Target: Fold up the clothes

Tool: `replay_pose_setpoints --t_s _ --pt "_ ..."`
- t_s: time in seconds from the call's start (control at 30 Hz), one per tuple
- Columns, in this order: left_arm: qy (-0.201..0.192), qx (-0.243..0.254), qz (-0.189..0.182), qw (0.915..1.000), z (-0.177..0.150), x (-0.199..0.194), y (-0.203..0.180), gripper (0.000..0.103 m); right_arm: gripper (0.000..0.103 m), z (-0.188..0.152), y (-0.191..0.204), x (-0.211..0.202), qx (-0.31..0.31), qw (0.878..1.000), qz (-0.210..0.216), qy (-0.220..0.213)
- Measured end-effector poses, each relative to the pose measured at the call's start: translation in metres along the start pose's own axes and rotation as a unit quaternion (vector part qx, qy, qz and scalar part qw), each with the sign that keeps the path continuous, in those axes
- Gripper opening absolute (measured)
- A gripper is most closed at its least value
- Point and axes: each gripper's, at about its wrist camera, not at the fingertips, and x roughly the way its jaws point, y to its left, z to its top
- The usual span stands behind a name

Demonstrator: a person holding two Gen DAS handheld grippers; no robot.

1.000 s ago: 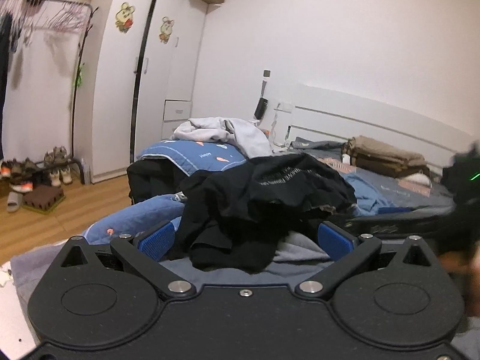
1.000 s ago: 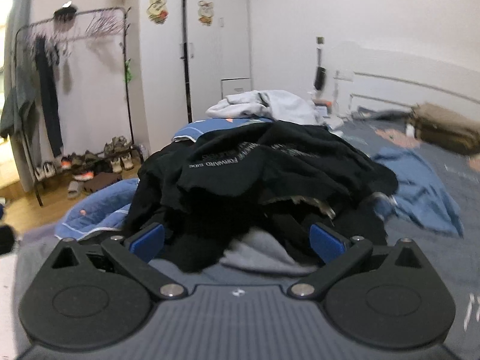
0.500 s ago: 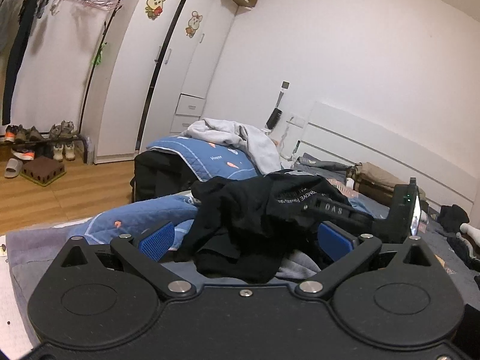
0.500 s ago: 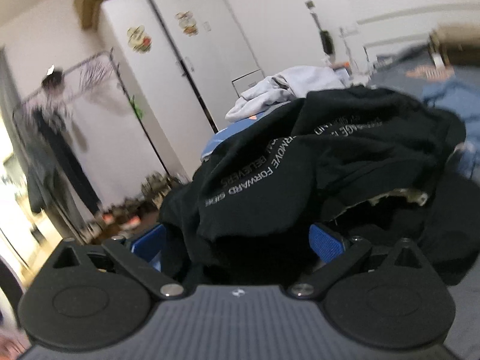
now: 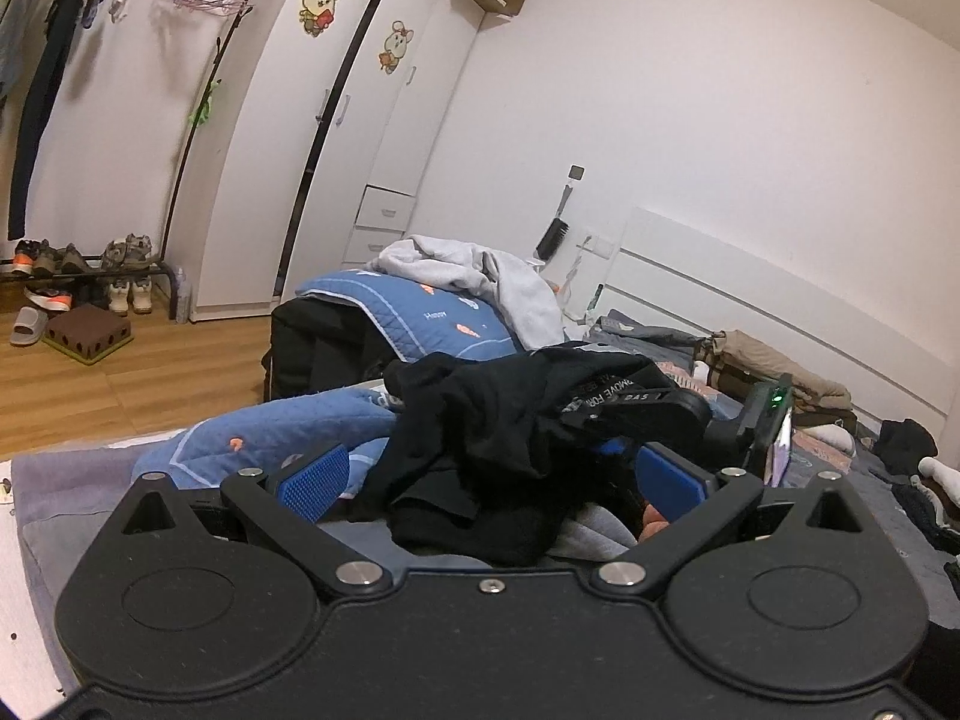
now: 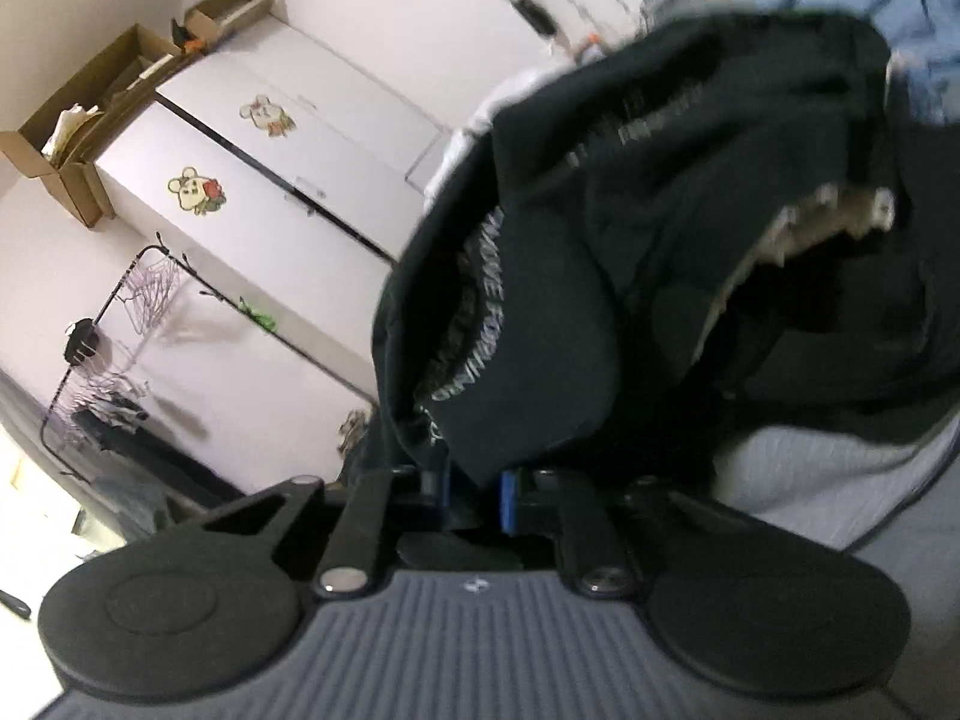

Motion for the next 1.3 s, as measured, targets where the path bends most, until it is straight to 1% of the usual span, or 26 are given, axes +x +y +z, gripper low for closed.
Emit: replay_pose_setpoints --t_s 0.03,0.17,0.23,0.37,0.43,0.5,0.63,0.8,0.83,0.9,0.93,1.03,1.1,1.13,1.2,1.3 --pt "-0.001 0.000 0.000 1.0000 0.000 0.000 0.000 0.103 0.006 -0.001 0.001 -0.004 -0.003 1.000 0.002 -0.008" --pt "-0.004 0.003 0.000 1.0000 0.000 0.000 0.000 0.103 0.005 0.002 0.008 -0.041 -0.009 0.999 0.023 -0.034" --pt "-0.005 0.003 -0.001 1.0000 0.000 0.000 -0.001 0.103 0.005 0.005 0.012 -0.063 -0.026 0.998 0.027 -0.041" --pt "-0.006 0.008 -0.005 0.9999 -0.002 -0.002 -0.005 0.103 0.004 0.014 0.017 -0.101 -0.035 0.998 0.020 -0.045" --pt "-0.005 0.012 -0.008 0.9999 -0.003 -0.003 -0.008 0.103 0.004 0.011 0.019 -0.124 -0.049 0.997 0.016 -0.050" --pt "-0.004 0.017 -0.013 0.9998 -0.004 -0.003 -0.011 0.103 0.003 0.011 0.023 -0.150 -0.044 0.997 0.016 -0.058" --pt "0.000 0.030 -0.021 0.9993 -0.008 -0.003 -0.020 0.103 0.002 0.009 0.013 -0.203 -0.027 0.996 0.008 -0.079" --pt "0.006 0.049 -0.033 0.9982 -0.014 -0.003 -0.032 0.103 0.002 -0.006 0.002 -0.257 -0.014 0.996 -0.015 -0.090" --pt "0.008 0.052 -0.038 0.9979 -0.015 -0.002 -0.035 0.103 0.001 -0.011 0.000 -0.269 -0.014 0.996 -0.015 -0.092" --pt "0.012 0.059 -0.054 0.9967 -0.018 -0.002 -0.042 0.103 0.001 -0.021 -0.004 -0.294 -0.006 0.995 -0.017 -0.097" --pt "0.018 0.064 -0.069 0.9954 -0.021 -0.001 -0.047 0.103 0.001 -0.026 -0.006 -0.306 -0.002 0.995 -0.019 -0.099" --pt "0.054 0.085 -0.127 0.9868 -0.031 0.002 -0.065 0.103 0.001 -0.042 -0.011 -0.339 0.004 0.994 -0.032 -0.101" --pt "0.074 0.097 -0.165 0.9788 -0.040 0.003 -0.078 0.103 0.001 -0.054 -0.019 -0.358 0.011 0.994 -0.039 -0.099" --pt "0.078 0.112 -0.180 0.9740 -0.046 0.002 -0.086 0.103 0.001 -0.060 -0.022 -0.366 0.011 0.994 -0.044 -0.099" --pt "0.074 0.165 -0.205 0.9620 -0.061 -0.003 -0.107 0.103 0.001 -0.072 -0.033 -0.381 0.019 0.993 -0.053 -0.101" --pt "0.080 0.240 -0.235 0.9384 -0.088 -0.013 -0.139 0.103 0.001 -0.086 -0.056 -0.393 0.026 0.992 -0.072 -0.102"
